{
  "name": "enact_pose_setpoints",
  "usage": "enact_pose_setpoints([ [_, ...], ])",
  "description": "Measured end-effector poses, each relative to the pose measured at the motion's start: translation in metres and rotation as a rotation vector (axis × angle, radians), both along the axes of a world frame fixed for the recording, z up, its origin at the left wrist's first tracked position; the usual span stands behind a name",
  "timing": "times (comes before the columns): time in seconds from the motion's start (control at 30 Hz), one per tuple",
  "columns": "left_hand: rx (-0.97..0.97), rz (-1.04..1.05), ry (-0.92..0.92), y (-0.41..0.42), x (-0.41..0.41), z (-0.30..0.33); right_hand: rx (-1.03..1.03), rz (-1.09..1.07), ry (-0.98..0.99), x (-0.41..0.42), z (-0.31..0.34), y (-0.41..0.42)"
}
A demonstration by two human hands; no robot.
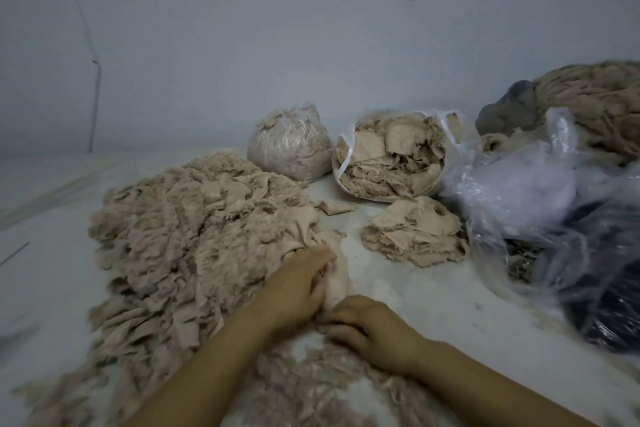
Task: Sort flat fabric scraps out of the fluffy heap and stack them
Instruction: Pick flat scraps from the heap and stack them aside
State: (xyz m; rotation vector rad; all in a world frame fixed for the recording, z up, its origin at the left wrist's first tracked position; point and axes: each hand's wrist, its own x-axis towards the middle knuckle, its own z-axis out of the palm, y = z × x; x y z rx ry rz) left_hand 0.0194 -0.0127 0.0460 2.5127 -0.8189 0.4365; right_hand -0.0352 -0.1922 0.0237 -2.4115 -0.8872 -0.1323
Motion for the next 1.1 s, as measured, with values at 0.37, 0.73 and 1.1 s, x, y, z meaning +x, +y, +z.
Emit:
enact_pose_setpoints([
  [0.37,0.141,0.039,0.213,0.018,-0.004,-0.009,0.585,-0.626,0.536,0.041,0.005,0.01],
  [0.73,0.062,0.119,0.223,0.004,0.031,0.008,0.681,-0.28,0.265,0.029,0.03,0.014],
  [1.1,-0.15,0.157,0.2,0.012,0.048,-0.002,0.679,-0.243,0.546,0.043,0.031,0.032],
])
